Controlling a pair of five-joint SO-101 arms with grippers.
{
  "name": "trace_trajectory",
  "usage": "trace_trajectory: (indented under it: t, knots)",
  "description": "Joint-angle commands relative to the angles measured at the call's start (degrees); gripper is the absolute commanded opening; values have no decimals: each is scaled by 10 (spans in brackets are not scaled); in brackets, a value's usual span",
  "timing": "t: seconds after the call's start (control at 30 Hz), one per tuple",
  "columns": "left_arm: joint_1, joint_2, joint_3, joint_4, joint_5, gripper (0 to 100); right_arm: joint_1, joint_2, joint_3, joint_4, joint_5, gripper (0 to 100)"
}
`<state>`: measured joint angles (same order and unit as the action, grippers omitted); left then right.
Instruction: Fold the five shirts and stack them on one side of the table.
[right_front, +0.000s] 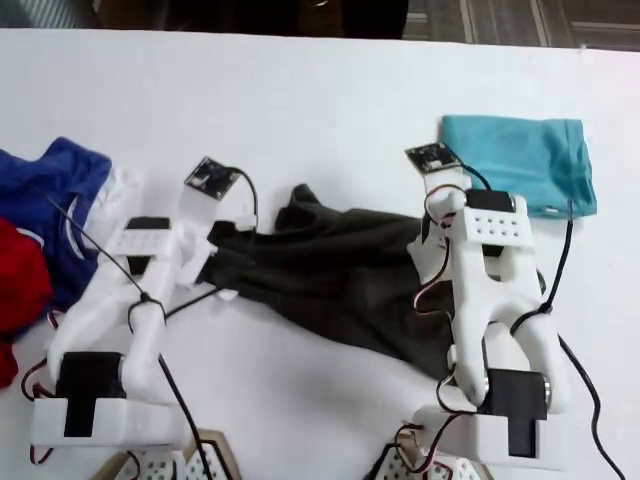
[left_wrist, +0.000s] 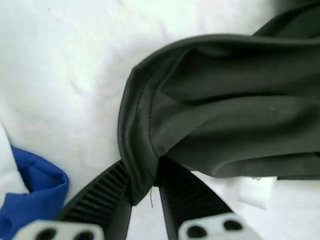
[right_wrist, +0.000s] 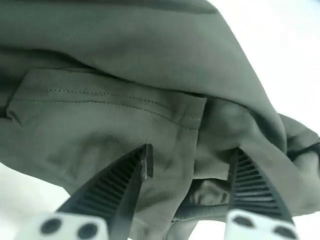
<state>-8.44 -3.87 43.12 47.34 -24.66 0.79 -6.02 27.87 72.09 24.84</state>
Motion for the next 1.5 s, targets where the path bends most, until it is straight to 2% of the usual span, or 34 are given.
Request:
trace_trajectory:
  t: [0.0,0.37,0.6,1.37,1.47]
  knots:
    - [4,-4,-2,-8,3,26,0,-13,-31,7,-5,244]
    - [4,-4,-2,-8,2,26,-69,-68,-43,29,-5,244]
    - [4,-4,-2,-8,2,26,-36,-3,-43,-16,-1,244]
    - [4,-4,-1,-8,2,26,-36,87,-43,-51,-1,241]
    - [4,-4,-1,-8,2,26,-36,85,-44,-51,-1,163]
